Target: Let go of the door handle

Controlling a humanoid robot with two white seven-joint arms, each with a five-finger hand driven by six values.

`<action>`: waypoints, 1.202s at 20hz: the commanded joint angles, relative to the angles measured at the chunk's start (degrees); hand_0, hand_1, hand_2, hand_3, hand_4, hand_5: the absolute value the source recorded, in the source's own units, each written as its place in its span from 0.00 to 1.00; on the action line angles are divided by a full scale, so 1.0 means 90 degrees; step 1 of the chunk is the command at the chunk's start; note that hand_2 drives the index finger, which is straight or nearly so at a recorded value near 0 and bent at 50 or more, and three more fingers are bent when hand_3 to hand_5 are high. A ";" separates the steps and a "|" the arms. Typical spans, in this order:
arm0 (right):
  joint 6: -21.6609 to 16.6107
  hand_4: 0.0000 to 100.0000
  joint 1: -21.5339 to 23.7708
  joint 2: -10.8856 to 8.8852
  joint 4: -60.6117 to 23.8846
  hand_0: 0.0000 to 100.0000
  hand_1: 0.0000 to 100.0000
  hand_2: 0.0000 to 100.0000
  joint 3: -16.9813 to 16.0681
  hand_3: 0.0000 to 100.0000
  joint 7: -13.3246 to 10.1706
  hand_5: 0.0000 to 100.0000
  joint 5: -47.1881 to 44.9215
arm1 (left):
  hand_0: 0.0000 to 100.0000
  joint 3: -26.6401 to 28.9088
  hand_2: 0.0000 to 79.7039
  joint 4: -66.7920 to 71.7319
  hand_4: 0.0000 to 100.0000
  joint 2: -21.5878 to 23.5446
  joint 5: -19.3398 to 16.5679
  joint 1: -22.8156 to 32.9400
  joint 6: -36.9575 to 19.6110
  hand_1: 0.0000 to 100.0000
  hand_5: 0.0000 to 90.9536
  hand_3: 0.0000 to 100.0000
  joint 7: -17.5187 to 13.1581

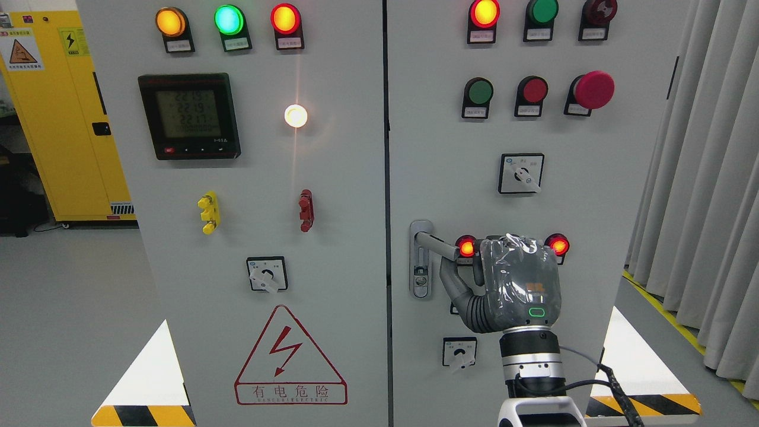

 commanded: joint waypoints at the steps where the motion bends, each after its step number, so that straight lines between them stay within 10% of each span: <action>1: -0.0011 1.00 -0.0002 0.0000 -0.0031 0.55 0.36 1.00 -0.0009 1.00 0.0001 1.00 -0.0003 | 0.12 0.0000 0.00 -0.0098 0.00 0.0003 0.0000 0.0000 -0.0001 0.56 0.00 0.00 0.0001; 24: -0.0011 1.00 -0.0002 -0.0010 -0.0070 0.56 0.35 1.00 -0.0009 1.00 0.0001 1.00 -0.0013 | 0.12 0.0000 0.00 -0.0098 0.00 0.0003 0.0000 0.0000 -0.0001 0.56 0.00 0.00 0.0001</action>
